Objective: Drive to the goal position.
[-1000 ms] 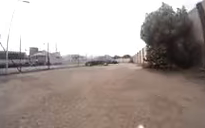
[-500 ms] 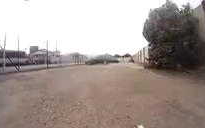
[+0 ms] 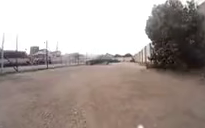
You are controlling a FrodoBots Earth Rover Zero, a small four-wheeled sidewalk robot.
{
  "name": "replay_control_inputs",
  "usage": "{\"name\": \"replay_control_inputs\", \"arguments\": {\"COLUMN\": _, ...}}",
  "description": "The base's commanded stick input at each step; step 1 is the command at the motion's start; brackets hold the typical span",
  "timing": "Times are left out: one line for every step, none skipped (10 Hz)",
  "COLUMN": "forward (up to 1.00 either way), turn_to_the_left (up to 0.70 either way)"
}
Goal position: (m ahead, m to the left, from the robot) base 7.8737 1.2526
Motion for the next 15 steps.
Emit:
{"name": "replay_control_inputs", "arguments": {"forward": 0.5, "turn_to_the_left": 0.0}}
{"name": "replay_control_inputs", "arguments": {"forward": 0.5, "turn_to_the_left": 0.0}}
{"name": "replay_control_inputs", "arguments": {"forward": 0.5, "turn_to_the_left": 0.0}}
{"name": "replay_control_inputs", "arguments": {"forward": 0.5, "turn_to_the_left": 0.0}}
{"name": "replay_control_inputs", "arguments": {"forward": 0.5, "turn_to_the_left": 0.0}}
{"name": "replay_control_inputs", "arguments": {"forward": 0.5, "turn_to_the_left": 0.0}}
{"name": "replay_control_inputs", "arguments": {"forward": 0.5, "turn_to_the_left": 0.0}}
{"name": "replay_control_inputs", "arguments": {"forward": 0.5, "turn_to_the_left": 0.0}}
{"name": "replay_control_inputs", "arguments": {"forward": 0.5, "turn_to_the_left": 0.0}}
{"name": "replay_control_inputs", "arguments": {"forward": 0.5, "turn_to_the_left": 0.0}}
{"name": "replay_control_inputs", "arguments": {"forward": 0.5, "turn_to_the_left": 0.0}}
{"name": "replay_control_inputs", "arguments": {"forward": 0.5, "turn_to_the_left": 0.0}}
{"name": "replay_control_inputs", "arguments": {"forward": 0.5, "turn_to_the_left": 0.0}}
{"name": "replay_control_inputs", "arguments": {"forward": 0.5, "turn_to_the_left": 0.0}}
{"name": "replay_control_inputs", "arguments": {"forward": 0.5, "turn_to_the_left": 0.0}}
